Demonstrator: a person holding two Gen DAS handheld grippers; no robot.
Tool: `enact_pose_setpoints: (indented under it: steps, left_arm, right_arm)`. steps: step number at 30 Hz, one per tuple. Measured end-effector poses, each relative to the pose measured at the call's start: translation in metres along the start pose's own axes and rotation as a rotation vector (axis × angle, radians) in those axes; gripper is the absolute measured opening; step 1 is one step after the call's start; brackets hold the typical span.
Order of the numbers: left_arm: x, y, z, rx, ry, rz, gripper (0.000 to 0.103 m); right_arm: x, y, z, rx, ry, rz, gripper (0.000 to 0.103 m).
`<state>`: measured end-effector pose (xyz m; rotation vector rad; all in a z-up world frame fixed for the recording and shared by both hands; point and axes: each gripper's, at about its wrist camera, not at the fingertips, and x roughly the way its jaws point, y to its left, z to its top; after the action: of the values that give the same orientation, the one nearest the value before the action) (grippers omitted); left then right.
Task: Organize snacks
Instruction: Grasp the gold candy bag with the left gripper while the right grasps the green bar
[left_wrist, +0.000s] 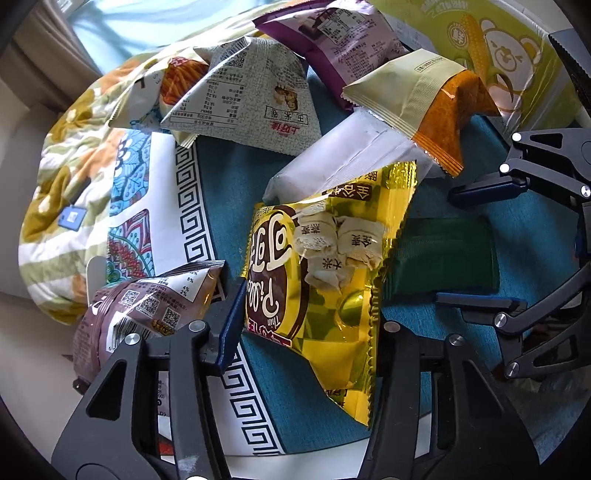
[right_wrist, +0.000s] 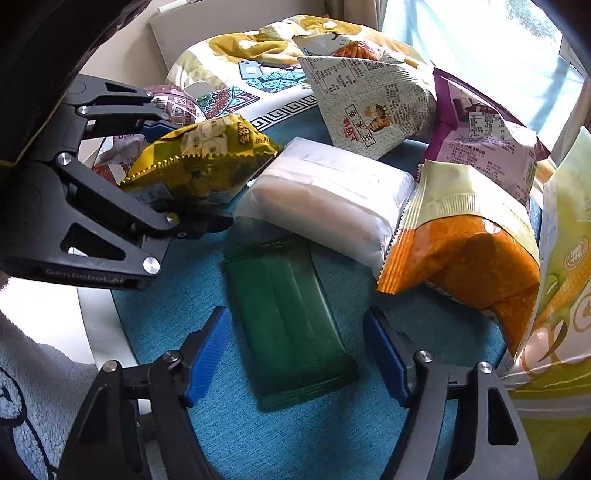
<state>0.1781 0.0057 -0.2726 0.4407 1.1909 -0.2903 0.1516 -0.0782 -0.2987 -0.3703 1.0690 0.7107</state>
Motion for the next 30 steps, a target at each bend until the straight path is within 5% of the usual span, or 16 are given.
enact_pose_setpoints:
  steps: [13,30]
  left_arm:
    - [-0.008,0.003,-0.003,-0.022,0.000,-0.029,0.043]
    - [-0.067,0.019,-0.009,-0.094,-0.089,-0.043,0.043]
  right_arm:
    - [0.004,0.014,0.005,-0.061,0.018,-0.003,0.044]
    - [-0.043,0.029,0.010,-0.011,-0.048,-0.054,0.043]
